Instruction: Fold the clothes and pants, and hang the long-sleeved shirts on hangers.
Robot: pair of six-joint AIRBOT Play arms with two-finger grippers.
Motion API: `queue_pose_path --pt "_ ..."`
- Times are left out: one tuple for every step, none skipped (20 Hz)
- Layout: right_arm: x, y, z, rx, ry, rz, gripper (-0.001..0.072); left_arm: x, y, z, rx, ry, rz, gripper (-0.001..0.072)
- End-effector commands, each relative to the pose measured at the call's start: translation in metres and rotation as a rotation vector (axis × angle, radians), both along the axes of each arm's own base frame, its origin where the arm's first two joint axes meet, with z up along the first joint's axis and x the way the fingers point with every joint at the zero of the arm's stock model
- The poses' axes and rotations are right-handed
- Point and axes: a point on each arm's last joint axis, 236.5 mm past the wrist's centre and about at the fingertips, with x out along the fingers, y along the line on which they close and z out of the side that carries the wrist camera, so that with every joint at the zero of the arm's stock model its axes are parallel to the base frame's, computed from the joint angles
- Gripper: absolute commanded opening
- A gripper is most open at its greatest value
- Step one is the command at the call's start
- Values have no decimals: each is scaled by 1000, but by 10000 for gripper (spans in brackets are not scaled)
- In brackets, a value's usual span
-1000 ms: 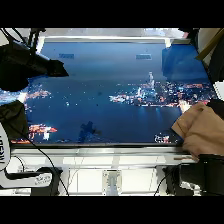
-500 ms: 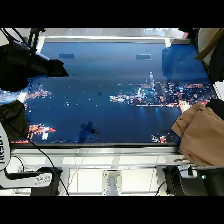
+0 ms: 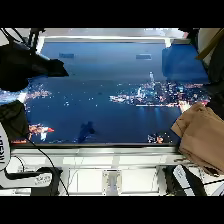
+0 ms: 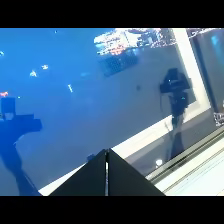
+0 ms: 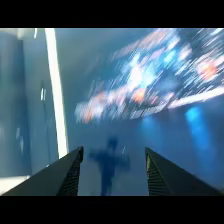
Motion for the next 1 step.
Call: queue_pose_path --pt "-14 47 -11 -8 69 177 406 0 0 0 0 1 0 11"
